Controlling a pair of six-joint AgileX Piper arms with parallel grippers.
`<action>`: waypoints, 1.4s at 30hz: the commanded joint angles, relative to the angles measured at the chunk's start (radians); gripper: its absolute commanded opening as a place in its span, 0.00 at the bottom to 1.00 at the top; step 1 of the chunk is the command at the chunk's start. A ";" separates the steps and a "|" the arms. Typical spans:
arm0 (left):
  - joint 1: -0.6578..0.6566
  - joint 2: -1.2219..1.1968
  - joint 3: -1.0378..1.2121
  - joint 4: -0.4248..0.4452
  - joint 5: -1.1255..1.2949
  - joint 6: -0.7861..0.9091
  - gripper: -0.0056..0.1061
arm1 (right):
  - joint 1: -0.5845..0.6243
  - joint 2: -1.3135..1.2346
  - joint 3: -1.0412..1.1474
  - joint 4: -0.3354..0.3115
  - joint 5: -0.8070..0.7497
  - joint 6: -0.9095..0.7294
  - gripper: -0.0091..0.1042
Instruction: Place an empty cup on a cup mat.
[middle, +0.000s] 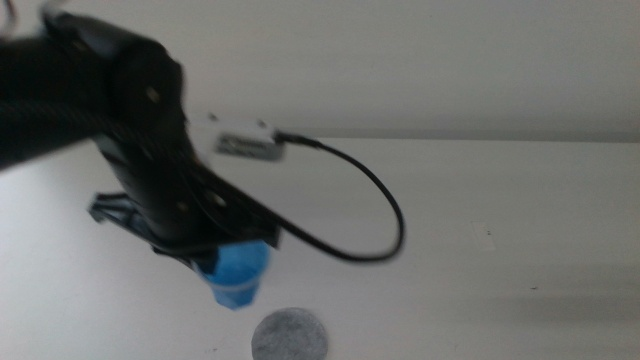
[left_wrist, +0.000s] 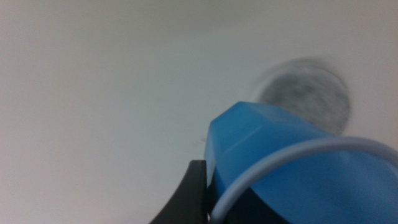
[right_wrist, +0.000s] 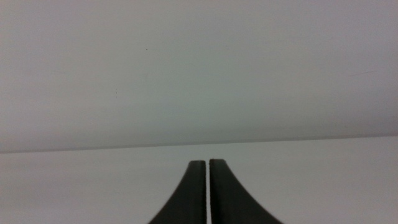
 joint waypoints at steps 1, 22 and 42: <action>-0.061 0.013 0.025 0.018 -0.053 -0.063 0.04 | 0.002 -0.036 0.035 -0.010 -0.006 -0.001 0.07; -0.125 0.232 0.024 -0.058 -0.174 -0.054 0.04 | 0.002 -0.036 0.035 -0.010 -0.006 -0.001 0.07; -0.125 0.283 0.026 -0.111 -0.168 -0.012 0.04 | 0.002 -0.036 0.035 -0.010 -0.006 -0.001 0.07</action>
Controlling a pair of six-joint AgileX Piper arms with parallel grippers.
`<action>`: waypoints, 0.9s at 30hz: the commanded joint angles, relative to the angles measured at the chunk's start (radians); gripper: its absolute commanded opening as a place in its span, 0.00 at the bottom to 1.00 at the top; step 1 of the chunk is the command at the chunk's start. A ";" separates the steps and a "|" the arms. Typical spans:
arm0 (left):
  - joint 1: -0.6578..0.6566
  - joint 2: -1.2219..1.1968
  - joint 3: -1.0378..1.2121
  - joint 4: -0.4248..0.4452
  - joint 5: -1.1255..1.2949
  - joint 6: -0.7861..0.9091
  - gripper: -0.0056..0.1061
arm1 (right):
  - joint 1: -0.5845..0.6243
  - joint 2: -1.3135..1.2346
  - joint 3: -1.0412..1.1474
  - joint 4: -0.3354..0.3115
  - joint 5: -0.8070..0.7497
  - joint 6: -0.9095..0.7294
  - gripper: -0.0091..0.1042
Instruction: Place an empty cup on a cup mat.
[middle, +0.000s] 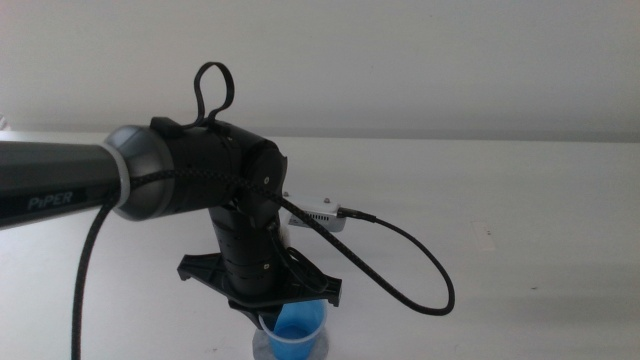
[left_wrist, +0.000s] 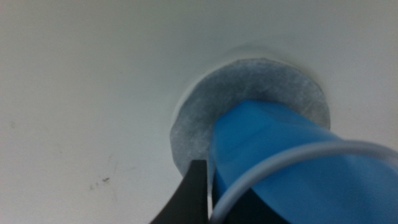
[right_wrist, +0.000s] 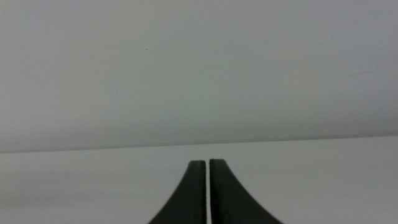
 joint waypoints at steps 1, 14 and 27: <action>-0.007 0.012 0.005 -0.012 -0.014 0.012 0.04 | 0.002 -0.036 0.035 -0.010 -0.006 -0.001 0.07; -0.007 0.012 0.005 0.005 0.005 0.028 0.59 | 0.002 -0.036 0.035 -0.010 -0.006 -0.001 0.07; -0.007 -0.246 -0.009 0.004 0.166 0.099 0.89 | 0.002 -0.036 0.035 -0.010 -0.006 -0.001 0.07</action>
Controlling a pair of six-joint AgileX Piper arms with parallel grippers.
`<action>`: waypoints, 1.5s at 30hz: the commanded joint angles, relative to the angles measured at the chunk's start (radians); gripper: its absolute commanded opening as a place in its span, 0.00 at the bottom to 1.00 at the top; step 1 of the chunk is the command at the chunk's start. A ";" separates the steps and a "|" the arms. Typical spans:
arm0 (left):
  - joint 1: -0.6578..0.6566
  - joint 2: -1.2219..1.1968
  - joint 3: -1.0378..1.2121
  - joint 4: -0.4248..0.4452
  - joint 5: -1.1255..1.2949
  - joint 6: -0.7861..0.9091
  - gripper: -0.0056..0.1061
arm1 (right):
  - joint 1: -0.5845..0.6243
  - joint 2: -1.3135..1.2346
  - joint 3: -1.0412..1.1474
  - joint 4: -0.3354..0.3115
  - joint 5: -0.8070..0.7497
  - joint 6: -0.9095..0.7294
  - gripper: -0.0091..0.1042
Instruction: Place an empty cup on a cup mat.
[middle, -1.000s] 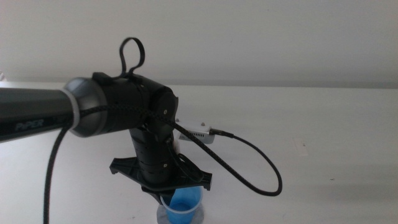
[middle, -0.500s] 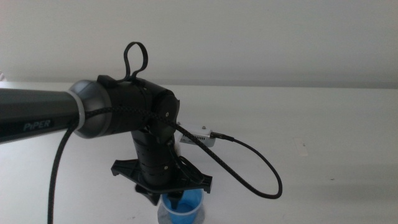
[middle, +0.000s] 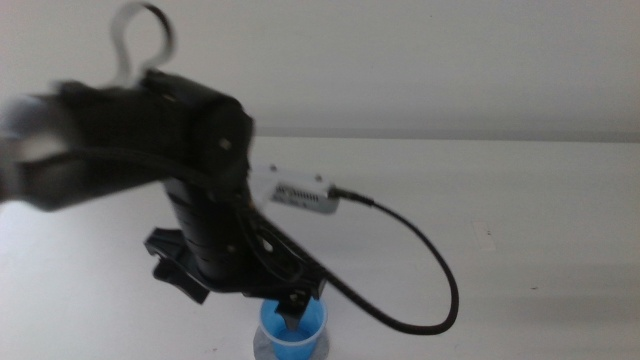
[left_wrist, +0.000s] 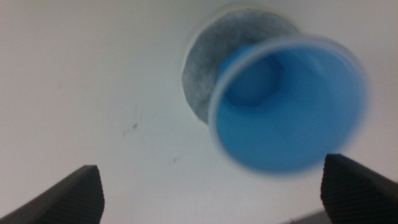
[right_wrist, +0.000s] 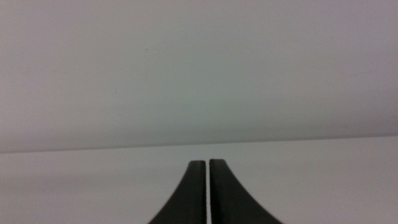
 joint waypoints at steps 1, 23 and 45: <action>-0.007 -0.096 -0.009 -0.025 0.026 0.004 0.89 | 0.002 -0.036 0.035 -0.010 -0.006 -0.001 0.07; 0.329 -0.924 0.175 0.167 -0.221 0.255 0.89 | 0.002 -0.036 0.035 -0.010 -0.006 -0.001 0.07; 0.670 -1.208 0.695 -0.299 -0.786 0.694 0.89 | 0.002 -0.036 0.035 -0.010 -0.006 -0.001 0.07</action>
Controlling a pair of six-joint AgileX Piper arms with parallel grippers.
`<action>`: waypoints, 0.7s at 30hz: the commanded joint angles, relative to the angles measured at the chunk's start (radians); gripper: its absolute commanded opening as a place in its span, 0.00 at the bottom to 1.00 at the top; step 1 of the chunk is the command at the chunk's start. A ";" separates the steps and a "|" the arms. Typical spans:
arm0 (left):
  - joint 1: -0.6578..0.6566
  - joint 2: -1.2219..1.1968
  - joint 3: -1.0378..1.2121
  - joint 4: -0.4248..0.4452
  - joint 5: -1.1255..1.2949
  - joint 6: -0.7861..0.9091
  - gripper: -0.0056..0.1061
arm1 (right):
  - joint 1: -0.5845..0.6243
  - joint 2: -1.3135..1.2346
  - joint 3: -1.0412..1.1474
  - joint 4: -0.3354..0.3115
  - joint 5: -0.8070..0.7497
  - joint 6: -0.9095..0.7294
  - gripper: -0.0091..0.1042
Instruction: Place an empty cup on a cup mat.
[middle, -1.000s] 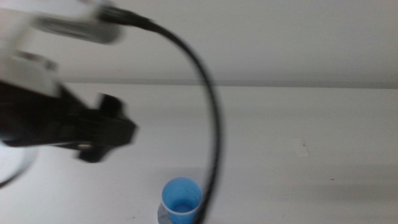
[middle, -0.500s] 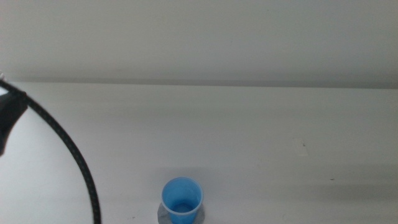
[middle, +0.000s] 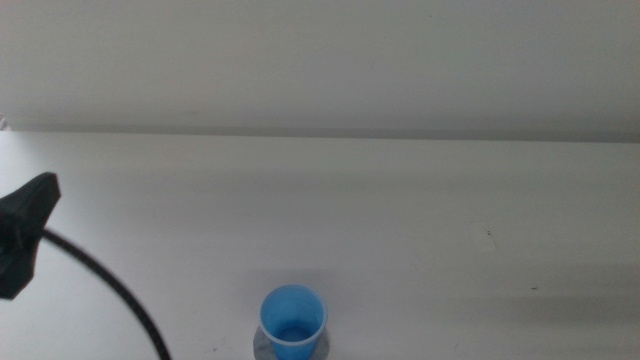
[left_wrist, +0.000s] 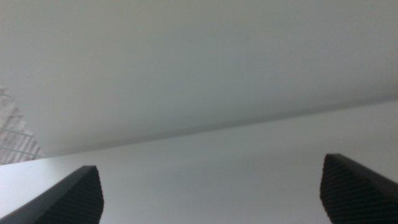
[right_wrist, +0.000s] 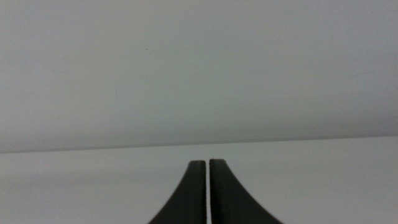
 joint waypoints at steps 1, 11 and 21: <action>0.002 -0.057 0.041 0.062 -0.051 -0.098 0.89 | 0.002 -0.036 0.035 -0.010 -0.006 -0.001 0.07; 0.002 -0.334 0.317 0.322 -0.257 -0.438 0.89 | 0.002 -0.036 0.035 -0.010 -0.006 -0.001 0.07; 0.002 -0.440 0.493 0.370 -0.282 -0.438 0.89 | 0.002 -0.036 0.035 -0.010 -0.006 -0.001 0.07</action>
